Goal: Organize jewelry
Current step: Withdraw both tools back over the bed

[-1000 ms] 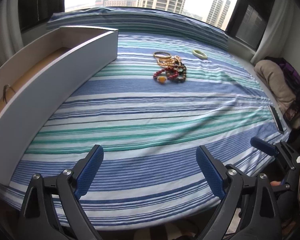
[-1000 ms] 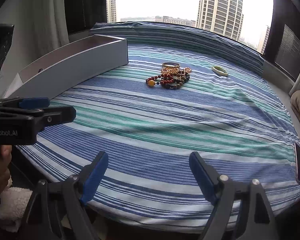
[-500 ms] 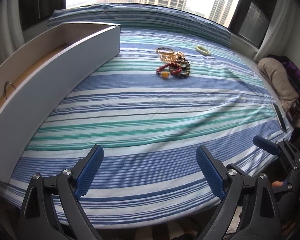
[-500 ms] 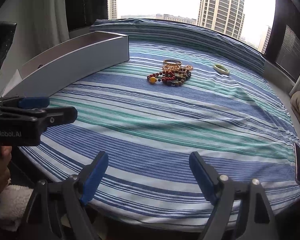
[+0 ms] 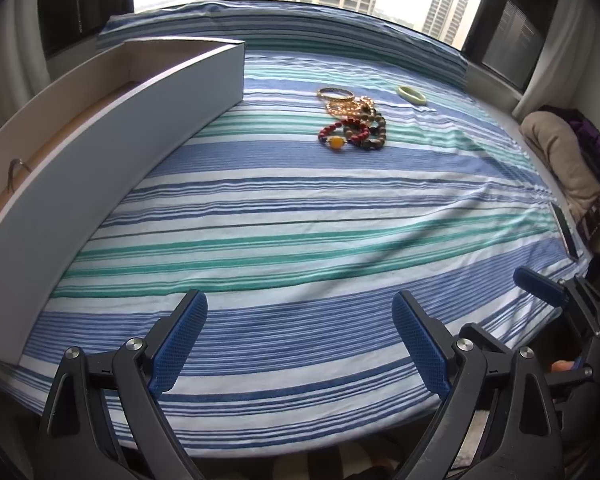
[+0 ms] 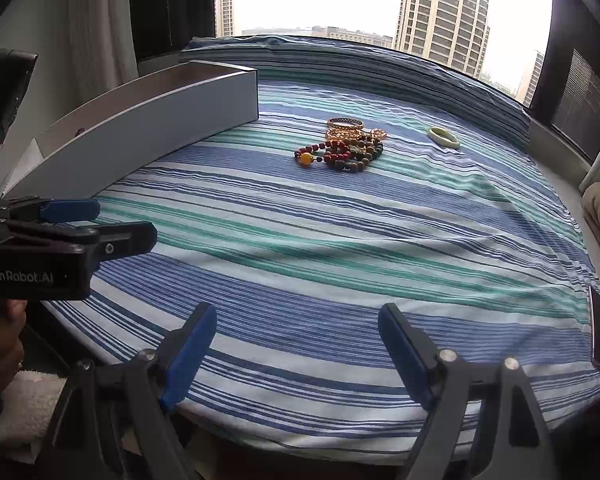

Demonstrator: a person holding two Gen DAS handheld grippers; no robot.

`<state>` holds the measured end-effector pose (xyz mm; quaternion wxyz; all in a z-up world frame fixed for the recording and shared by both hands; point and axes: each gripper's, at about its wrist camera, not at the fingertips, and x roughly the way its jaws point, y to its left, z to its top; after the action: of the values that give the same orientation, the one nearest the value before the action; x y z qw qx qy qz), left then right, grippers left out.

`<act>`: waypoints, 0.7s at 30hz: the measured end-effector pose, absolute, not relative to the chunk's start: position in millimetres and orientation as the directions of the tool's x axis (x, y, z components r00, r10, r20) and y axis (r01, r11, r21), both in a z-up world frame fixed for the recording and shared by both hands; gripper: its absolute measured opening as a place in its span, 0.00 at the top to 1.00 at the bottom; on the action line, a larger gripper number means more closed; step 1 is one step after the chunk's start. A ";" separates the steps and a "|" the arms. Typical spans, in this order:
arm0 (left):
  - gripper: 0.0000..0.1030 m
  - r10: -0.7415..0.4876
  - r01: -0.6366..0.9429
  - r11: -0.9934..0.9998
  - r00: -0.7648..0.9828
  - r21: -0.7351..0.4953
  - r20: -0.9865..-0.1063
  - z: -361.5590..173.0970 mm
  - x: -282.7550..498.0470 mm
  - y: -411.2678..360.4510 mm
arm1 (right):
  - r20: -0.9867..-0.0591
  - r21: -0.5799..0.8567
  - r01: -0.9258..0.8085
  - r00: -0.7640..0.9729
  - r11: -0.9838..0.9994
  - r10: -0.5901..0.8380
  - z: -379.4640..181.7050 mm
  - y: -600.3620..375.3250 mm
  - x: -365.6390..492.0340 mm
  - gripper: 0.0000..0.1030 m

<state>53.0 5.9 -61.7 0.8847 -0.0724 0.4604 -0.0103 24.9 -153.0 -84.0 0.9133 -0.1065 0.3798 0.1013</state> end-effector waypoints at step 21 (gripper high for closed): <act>0.09 -0.093 -0.044 0.989 0.555 -0.141 -0.827 -66.3 82.9 5.2 | -0.723 -0.077 -0.218 0.685 0.973 0.096 -90.6 -177.5 32.5 0.18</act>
<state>82.9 5.2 -66.3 0.8787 -0.0725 0.4716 -0.0142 32.5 -177.5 -90.6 0.9144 -0.0787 0.3877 0.0860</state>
